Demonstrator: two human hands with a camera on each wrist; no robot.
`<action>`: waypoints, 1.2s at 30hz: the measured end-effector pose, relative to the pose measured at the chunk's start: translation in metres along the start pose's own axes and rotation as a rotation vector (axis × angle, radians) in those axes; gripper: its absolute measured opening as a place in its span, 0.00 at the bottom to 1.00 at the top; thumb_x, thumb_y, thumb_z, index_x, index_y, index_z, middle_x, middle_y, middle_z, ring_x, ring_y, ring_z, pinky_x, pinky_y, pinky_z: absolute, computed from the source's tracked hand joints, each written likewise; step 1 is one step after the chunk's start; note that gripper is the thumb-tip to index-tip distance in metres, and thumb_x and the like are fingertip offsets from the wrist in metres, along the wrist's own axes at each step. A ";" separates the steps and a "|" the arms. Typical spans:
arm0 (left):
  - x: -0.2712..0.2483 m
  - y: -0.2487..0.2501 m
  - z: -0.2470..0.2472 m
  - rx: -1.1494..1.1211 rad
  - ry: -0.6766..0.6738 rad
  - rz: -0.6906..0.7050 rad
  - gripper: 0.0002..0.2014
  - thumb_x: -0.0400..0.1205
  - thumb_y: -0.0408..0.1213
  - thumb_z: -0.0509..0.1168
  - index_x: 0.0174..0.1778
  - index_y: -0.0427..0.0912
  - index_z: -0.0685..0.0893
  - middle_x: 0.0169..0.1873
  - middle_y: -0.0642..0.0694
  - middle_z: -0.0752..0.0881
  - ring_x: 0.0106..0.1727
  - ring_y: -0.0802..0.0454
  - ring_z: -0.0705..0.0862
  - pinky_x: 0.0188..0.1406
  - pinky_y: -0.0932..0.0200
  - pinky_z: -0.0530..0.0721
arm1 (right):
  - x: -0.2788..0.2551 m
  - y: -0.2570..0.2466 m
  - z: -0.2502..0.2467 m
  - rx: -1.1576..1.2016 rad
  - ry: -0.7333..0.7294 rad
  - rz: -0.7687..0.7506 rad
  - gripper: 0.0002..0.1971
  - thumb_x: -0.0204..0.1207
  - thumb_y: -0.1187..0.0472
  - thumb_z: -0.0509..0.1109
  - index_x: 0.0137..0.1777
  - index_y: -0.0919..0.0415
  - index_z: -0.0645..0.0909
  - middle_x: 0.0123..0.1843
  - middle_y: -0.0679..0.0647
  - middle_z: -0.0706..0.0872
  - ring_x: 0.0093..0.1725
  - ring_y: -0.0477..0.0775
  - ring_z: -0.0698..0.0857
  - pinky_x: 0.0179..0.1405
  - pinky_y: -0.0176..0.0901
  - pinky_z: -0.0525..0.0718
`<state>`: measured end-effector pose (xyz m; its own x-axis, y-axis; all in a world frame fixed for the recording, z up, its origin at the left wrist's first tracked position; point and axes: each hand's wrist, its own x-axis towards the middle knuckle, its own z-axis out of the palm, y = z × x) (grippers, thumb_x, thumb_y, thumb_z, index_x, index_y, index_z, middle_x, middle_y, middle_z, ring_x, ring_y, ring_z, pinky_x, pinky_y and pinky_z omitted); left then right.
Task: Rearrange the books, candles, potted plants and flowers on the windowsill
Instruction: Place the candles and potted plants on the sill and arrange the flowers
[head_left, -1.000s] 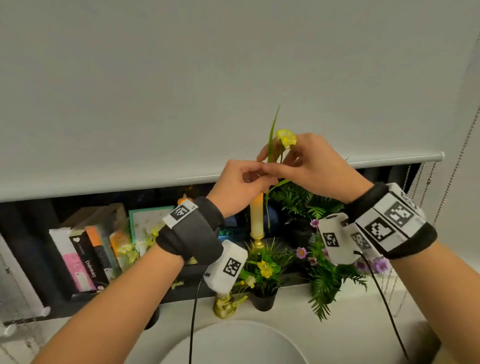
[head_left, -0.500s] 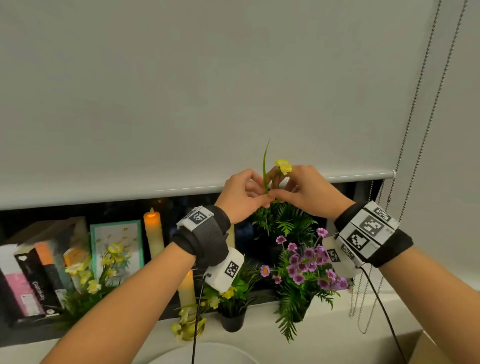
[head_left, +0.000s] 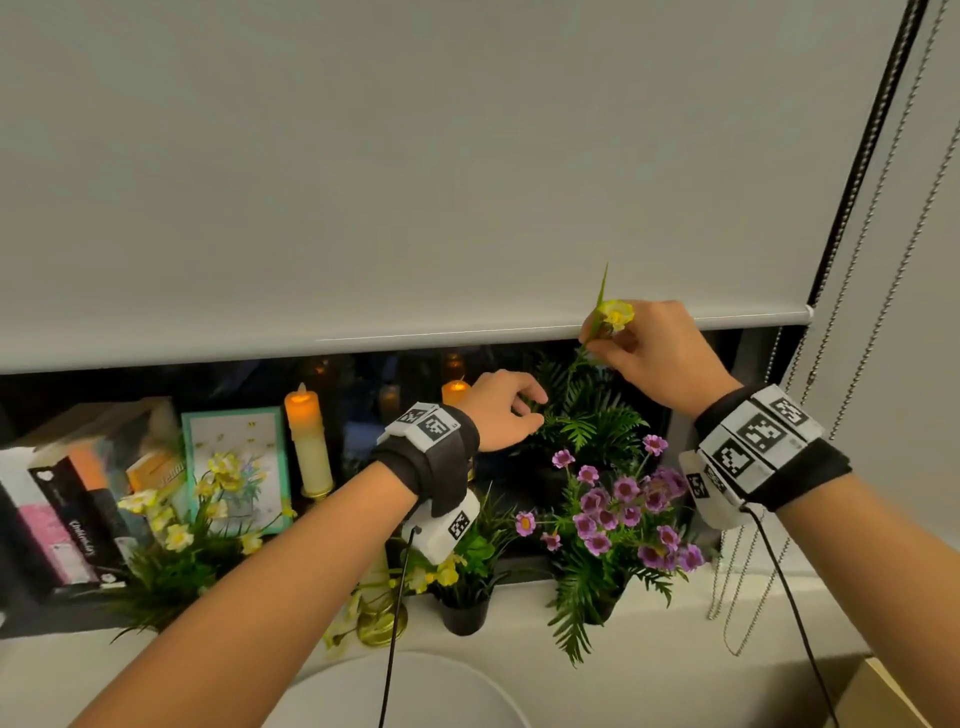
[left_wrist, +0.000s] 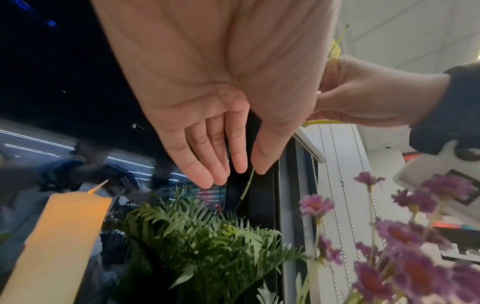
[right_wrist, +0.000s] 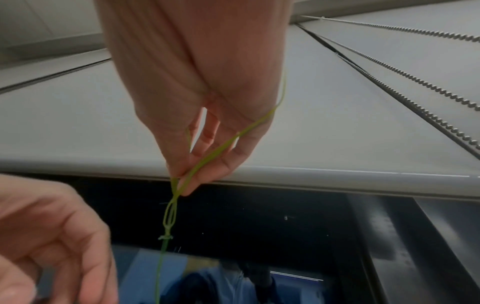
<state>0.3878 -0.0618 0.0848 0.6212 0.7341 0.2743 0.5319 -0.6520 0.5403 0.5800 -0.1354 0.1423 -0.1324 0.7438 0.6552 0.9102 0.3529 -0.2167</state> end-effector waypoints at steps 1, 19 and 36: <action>0.004 -0.003 0.003 0.042 -0.024 -0.010 0.13 0.81 0.40 0.66 0.61 0.44 0.82 0.56 0.50 0.84 0.52 0.58 0.83 0.46 0.68 0.79 | 0.000 0.005 0.003 -0.016 -0.013 0.006 0.04 0.74 0.60 0.72 0.46 0.52 0.87 0.37 0.50 0.89 0.36 0.52 0.86 0.43 0.49 0.86; 0.037 -0.019 0.050 0.251 -0.222 -0.169 0.20 0.83 0.51 0.60 0.70 0.49 0.77 0.76 0.44 0.69 0.79 0.42 0.61 0.76 0.40 0.64 | 0.009 0.069 0.057 -0.099 -0.142 0.233 0.08 0.76 0.57 0.70 0.49 0.59 0.87 0.41 0.58 0.88 0.43 0.59 0.86 0.41 0.38 0.74; 0.038 -0.027 0.052 0.260 -0.255 -0.155 0.19 0.83 0.50 0.61 0.68 0.48 0.78 0.73 0.45 0.74 0.77 0.45 0.64 0.76 0.39 0.65 | 0.018 0.068 0.071 -0.015 0.009 0.172 0.10 0.77 0.64 0.68 0.56 0.67 0.84 0.52 0.65 0.87 0.55 0.67 0.84 0.59 0.57 0.82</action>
<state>0.4267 -0.0257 0.0392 0.6276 0.7783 -0.0188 0.7383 -0.5874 0.3314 0.6119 -0.0573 0.0878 0.0292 0.7871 0.6162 0.9249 0.2125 -0.3152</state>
